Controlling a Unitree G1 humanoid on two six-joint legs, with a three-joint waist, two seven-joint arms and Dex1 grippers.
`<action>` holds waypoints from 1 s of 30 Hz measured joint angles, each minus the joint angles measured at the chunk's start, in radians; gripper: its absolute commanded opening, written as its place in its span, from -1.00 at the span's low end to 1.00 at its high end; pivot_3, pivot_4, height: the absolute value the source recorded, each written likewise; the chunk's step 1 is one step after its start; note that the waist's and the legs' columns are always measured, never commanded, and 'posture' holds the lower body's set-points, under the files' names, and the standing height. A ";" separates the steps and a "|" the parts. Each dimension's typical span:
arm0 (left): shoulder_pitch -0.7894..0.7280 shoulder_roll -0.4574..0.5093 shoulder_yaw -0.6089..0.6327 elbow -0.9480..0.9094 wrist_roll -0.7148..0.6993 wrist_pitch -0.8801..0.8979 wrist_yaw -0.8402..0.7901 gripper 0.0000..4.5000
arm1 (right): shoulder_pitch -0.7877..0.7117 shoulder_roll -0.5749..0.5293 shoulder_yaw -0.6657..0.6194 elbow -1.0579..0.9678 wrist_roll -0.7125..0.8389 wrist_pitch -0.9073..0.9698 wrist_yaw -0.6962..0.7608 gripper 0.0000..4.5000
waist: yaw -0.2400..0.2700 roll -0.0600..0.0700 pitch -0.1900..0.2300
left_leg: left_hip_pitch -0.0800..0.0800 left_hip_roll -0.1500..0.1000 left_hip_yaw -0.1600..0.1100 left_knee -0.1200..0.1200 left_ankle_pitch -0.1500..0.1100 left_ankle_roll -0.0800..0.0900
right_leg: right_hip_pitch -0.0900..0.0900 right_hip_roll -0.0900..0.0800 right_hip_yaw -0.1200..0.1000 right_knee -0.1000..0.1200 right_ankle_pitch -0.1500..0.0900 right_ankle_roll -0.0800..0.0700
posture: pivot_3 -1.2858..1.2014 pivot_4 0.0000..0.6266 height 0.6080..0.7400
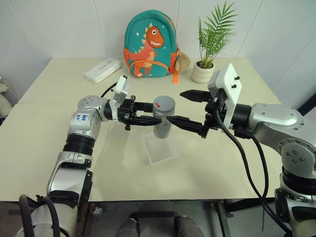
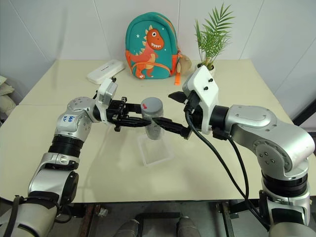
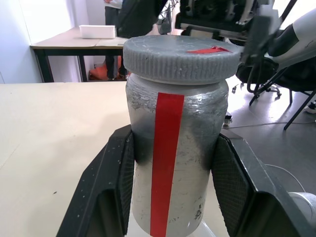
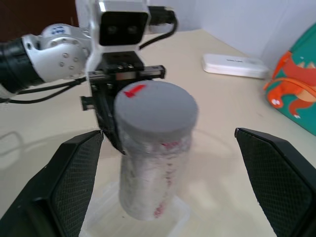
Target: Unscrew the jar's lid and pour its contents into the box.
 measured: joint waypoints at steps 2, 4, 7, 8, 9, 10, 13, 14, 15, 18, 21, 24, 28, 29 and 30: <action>0.000 0.000 0.000 0.000 0.000 0.000 0.000 -0.16 | 0.000 0.000 0.000 0.000 0.010 0.000 0.000 0.99 | 0.000 0.000 0.000 | 0.000 0.000 0.000 0.000 0.000 0.000 | 0.000 0.000 0.000 0.000 0.000 0.000 | 0.03 -0.52 1.00; 0.000 0.000 0.000 0.000 0.000 0.000 0.000 -0.16 | -0.001 0.000 0.000 0.000 0.022 0.000 -0.001 0.99 | 0.000 0.000 0.000 | 0.000 0.000 0.000 0.000 0.000 0.000 | 0.000 0.000 0.000 0.000 0.000 0.000 | 0.03 -0.52 1.00; 0.000 -0.001 0.000 0.002 0.000 -0.001 0.000 -0.16 | -0.031 0.025 0.000 0.011 0.025 -0.003 -0.019 0.99 | -0.002 0.000 0.000 | 0.000 0.000 0.000 0.000 0.000 0.000 | 0.000 0.000 0.000 0.000 0.000 0.000 | 0.03 -0.52 1.00; 0.000 -0.002 0.000 0.003 0.000 -0.002 0.000 -0.16 | -0.048 0.037 0.002 0.017 0.023 -0.005 -0.027 0.99 | -0.002 0.000 0.000 | 0.000 0.000 0.000 0.000 0.000 0.000 | 0.000 0.000 0.000 0.000 0.000 0.000 | 0.03 -0.52 1.00; 0.000 -0.003 0.000 0.004 0.000 -0.002 0.000 -0.16 | -0.062 0.044 0.005 0.024 0.020 -0.009 -0.031 0.99 | -0.001 0.000 0.000 | 0.000 0.000 0.000 0.000 0.000 0.000 | 0.000 0.000 0.000 0.000 0.000 0.000 | 0.03 -0.52 1.00; 0.000 -0.003 0.000 0.005 0.000 -0.003 0.000 -0.16 | -0.065 0.045 0.008 0.030 0.018 -0.015 -0.033 0.99 | 0.000 0.000 0.000 | 0.000 0.000 0.000 0.000 0.000 0.000 | 0.000 0.000 0.000 0.000 0.000 0.000 | 0.03 -0.52 1.00; 0.000 -0.004 -0.001 0.007 0.000 -0.003 0.000 -0.16 | -0.067 0.055 0.024 0.058 -0.003 -0.024 -0.040 0.99 | 0.001 0.000 0.000 | 0.000 0.000 0.000 0.000 0.000 0.000 | 0.000 0.000 0.000 0.000 0.000 0.000 | 0.03 -0.52 1.00; 0.000 -0.005 -0.001 0.007 0.000 -0.004 0.000 -0.16 | -0.072 0.060 0.026 0.069 -0.004 -0.022 -0.041 0.99 | 0.001 0.000 0.000 | 0.000 0.000 0.000 0.000 0.000 0.000 | 0.000 0.000 0.000 0.000 0.000 0.000 | 0.03 -0.52 1.00; 0.000 -0.006 -0.001 0.008 0.000 -0.004 0.000 -0.16 | -0.089 0.064 0.031 0.090 -0.001 -0.011 -0.041 0.99 | -0.001 0.000 0.000 | 0.000 0.000 0.000 0.000 0.000 0.000 | 0.000 0.000 0.000 0.000 0.000 0.000 | 0.03 -0.52 1.00; -0.001 -0.009 -0.002 0.009 0.000 -0.009 0.000 -0.16 | -0.129 0.069 0.050 0.124 0.000 0.021 -0.041 0.99 | -0.001 0.000 0.000 | 0.000 0.001 0.000 0.000 0.000 0.000 | 0.000 0.000 0.000 0.001 0.000 0.000 | 0.03 -0.52 1.00; -0.001 -0.009 -0.002 0.010 0.000 -0.011 0.000 -0.16 | -0.140 0.085 0.067 0.128 0.000 0.027 -0.040 0.99 | -0.001 0.000 0.000 | 0.000 0.000 0.000 -0.001 0.000 0.000 | -0.001 0.000 0.000 0.001 0.001 0.001 | 0.03 -0.52 1.00; -0.001 -0.009 -0.002 0.011 0.000 -0.012 0.000 -0.16 | -0.165 0.085 0.080 0.147 -0.002 0.041 -0.037 0.99 | -0.001 0.000 0.000 | 0.000 0.000 0.000 0.000 0.000 0.000 | -0.001 0.000 0.000 0.000 0.001 0.002 | 0.03 -0.52 1.00; -0.001 -0.009 -0.002 0.011 0.000 -0.012 0.000 -0.16 | -0.179 0.085 0.099 0.165 -0.003 0.049 -0.025 0.99 | -0.001 0.000 0.000 | 0.000 0.000 0.000 0.000 0.000 0.000 | -0.001 0.000 0.000 0.000 0.001 0.002 | 0.03 -0.52 1.00; -0.001 -0.009 -0.002 0.011 0.000 -0.012 0.000 -0.16 | -0.179 0.085 0.100 0.165 -0.003 0.049 -0.024 0.99 | -0.001 0.000 0.000 | 0.000 0.000 0.000 0.000 0.000 0.000 | -0.001 0.000 0.000 0.000 0.001 0.002 | 0.03 -0.52 1.00; -0.001 -0.009 -0.002 0.011 0.000 -0.012 0.000 -0.16 | -0.179 0.085 0.100 0.165 -0.003 0.049 -0.023 0.99 | -0.001 0.000 0.000 | 0.000 0.000 0.000 0.000 0.000 0.000 | -0.001 0.000 0.000 0.000 0.001 0.002 | 0.03 -0.52 1.00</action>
